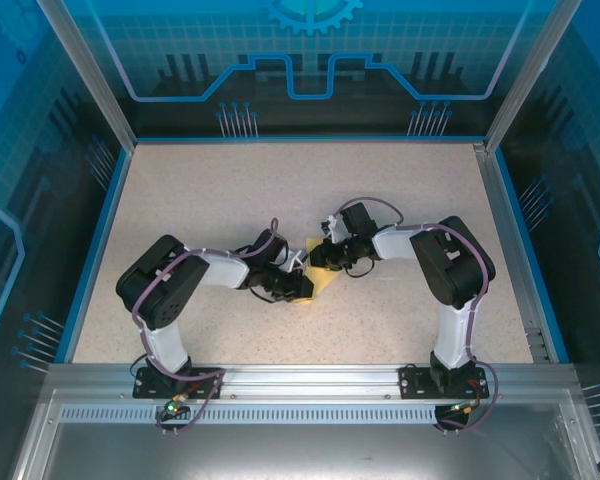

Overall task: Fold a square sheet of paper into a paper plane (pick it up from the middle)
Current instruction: Fourth fold the wing at the center of the table.

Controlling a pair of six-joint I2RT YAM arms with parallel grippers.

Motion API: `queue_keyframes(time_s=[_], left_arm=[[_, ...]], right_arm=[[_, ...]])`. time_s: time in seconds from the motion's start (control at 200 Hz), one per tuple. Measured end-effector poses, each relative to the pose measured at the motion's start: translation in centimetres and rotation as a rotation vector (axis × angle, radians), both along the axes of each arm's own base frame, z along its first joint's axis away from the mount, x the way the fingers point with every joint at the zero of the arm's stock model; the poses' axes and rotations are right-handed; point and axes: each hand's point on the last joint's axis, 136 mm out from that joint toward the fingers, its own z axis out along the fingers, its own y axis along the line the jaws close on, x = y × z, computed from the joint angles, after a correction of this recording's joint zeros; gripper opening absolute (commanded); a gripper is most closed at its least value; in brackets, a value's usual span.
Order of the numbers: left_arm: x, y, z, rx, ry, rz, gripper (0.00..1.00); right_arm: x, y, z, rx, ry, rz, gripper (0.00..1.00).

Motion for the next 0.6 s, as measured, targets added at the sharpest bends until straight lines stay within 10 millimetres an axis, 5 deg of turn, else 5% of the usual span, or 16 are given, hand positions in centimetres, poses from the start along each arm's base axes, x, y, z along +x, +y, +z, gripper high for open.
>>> queue_keyframes(time_s=[0.435,0.6], left_arm=[[-3.4,2.2,0.5,0.07,0.048,-0.001,0.15],[-1.0,3.1,4.0,0.047,-0.046,0.096,0.17]], right_arm=[[0.0,0.0,0.0,0.0,0.0,0.0,0.2],[0.0,0.0,0.0,0.0,0.0,0.0,0.21]])
